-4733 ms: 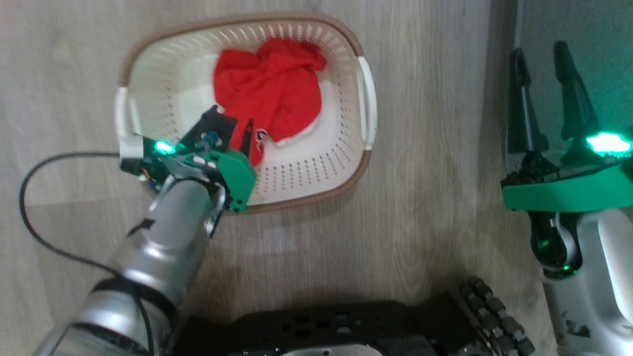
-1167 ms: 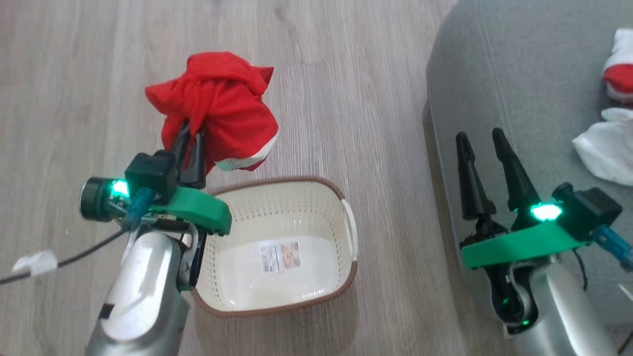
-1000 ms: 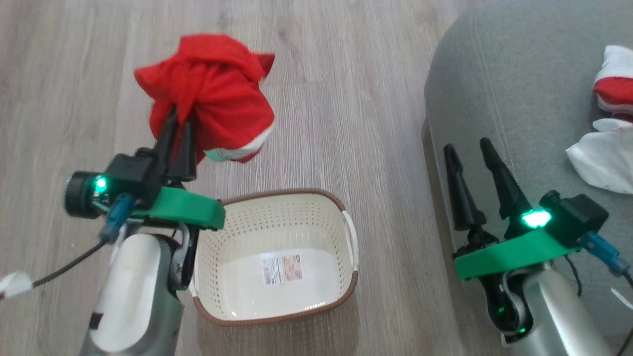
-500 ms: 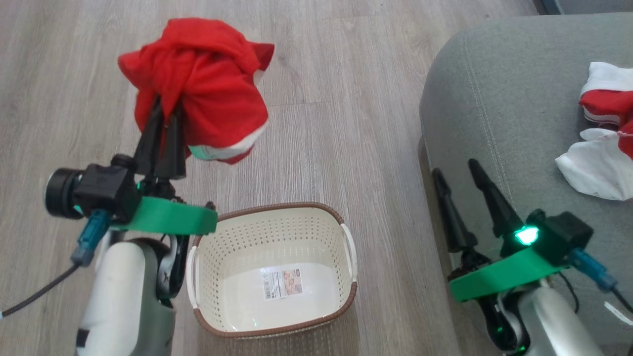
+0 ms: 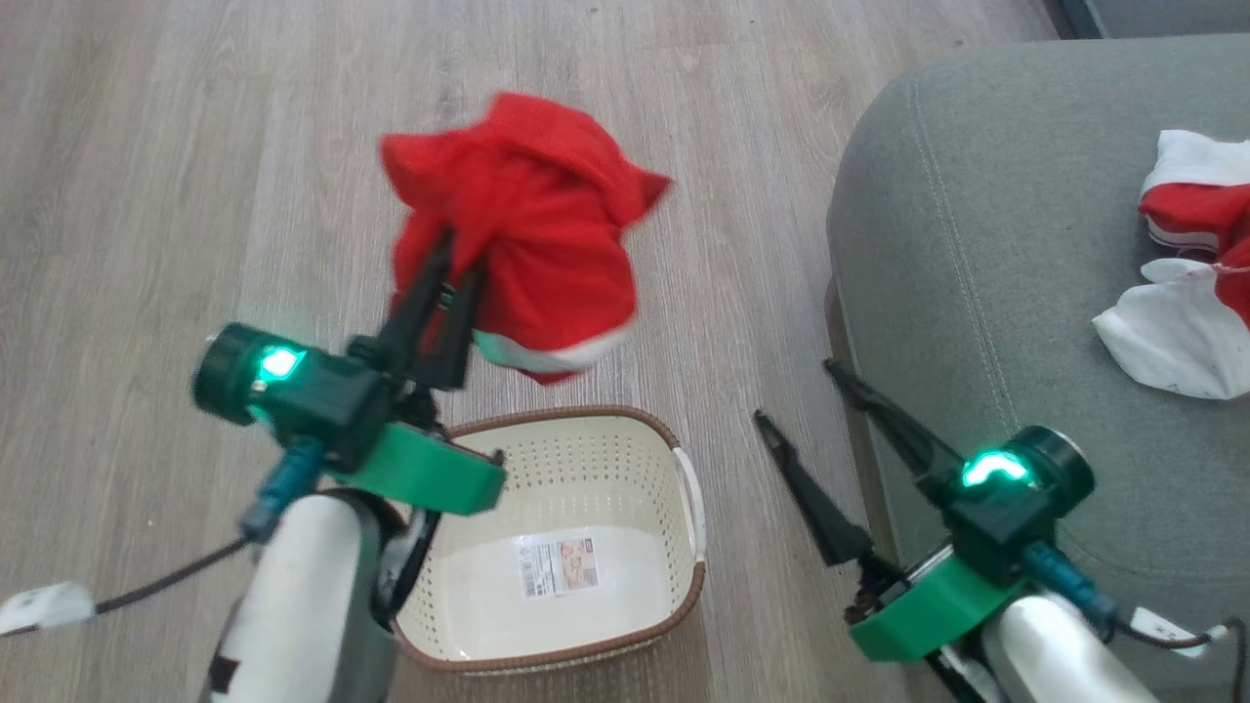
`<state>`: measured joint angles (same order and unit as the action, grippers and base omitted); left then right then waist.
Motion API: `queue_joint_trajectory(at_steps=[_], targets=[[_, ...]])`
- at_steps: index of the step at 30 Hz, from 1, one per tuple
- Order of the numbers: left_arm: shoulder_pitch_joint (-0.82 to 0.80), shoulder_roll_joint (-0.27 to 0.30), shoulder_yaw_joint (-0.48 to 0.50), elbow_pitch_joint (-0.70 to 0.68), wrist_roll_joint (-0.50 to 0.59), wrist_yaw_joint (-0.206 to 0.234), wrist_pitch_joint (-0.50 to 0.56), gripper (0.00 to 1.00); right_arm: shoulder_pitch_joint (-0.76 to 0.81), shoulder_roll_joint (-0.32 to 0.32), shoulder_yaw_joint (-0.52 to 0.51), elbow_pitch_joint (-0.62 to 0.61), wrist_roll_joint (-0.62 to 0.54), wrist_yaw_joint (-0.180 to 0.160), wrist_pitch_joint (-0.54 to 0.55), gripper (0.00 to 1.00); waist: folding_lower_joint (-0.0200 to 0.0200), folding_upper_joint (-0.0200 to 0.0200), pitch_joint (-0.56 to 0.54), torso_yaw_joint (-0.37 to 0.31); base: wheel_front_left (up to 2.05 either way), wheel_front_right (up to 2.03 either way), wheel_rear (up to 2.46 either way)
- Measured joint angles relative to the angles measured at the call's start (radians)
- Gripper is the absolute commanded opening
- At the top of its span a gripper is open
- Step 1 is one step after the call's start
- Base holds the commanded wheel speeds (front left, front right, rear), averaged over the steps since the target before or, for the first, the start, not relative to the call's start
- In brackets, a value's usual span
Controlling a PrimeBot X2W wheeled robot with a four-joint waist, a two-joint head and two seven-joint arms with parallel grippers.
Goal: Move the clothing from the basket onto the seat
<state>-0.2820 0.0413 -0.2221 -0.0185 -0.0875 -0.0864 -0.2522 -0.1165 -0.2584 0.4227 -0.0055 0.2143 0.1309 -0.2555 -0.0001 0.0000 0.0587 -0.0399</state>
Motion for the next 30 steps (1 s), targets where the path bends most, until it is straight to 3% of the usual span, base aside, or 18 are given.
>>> queue_joint_trajectory(at_steps=[15, 30], targets=[[-0.004, 0.001, -0.174, 0.033, 0.074, -0.034, 0.0, 0.0, -0.095, -0.022, 0.096, -0.011, -0.04, 0.0, 0.0, 1.0, 0.0001, 0.0, 0.025, 0.019, 0.0, 0.0, 0.0], [-0.03, 0.027, -0.333, 0.044, 0.09, -0.035, 0.0, 0.0, -0.143, -0.03, 0.103, 0.047, -0.09, 0.0, 0.0, 1.0, 0.0001, 0.0, 0.035, 0.033, 0.0, 0.0, 0.0]])
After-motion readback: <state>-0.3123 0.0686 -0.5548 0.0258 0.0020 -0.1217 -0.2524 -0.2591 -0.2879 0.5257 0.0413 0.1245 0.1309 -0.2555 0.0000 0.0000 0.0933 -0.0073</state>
